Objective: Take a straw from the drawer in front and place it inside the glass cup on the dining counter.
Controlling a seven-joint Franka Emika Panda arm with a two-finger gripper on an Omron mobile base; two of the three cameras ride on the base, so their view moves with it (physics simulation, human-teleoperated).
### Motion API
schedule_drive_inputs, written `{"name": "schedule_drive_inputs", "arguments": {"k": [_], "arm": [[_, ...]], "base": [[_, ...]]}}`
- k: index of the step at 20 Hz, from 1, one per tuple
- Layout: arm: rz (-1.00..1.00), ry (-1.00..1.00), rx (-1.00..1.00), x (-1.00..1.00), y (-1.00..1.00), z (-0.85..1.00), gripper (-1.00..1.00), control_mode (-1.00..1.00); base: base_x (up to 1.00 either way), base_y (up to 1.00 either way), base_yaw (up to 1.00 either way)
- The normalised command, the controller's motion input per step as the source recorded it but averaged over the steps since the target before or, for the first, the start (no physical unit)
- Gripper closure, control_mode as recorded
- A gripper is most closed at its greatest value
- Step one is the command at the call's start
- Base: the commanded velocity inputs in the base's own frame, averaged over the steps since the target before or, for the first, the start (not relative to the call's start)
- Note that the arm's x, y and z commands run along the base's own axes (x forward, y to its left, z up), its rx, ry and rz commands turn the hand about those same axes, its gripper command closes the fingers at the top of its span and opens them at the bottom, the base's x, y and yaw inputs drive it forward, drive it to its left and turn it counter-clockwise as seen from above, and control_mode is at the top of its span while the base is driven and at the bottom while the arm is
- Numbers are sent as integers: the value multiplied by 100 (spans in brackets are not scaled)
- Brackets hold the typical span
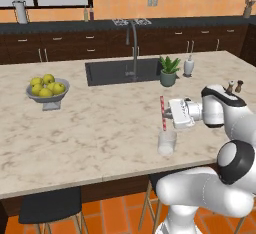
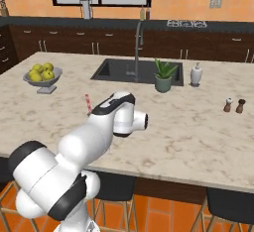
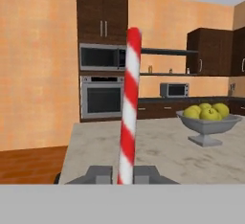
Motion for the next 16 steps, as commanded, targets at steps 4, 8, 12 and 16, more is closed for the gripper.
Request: {"name": "schedule_drive_inputs", "arguments": {"k": [4,8,12,16], "arm": [[0,0,0,14,-7,-2,100,-100],[0,0,0,7,-31,-7,100,-100],[0,0,0,0,-35,-12,100,-100],[0,3,0,0,-4,-36,100,-100]], "base": [[0,0,0],[0,0,0],[0,0,0],[0,0,0]]}}
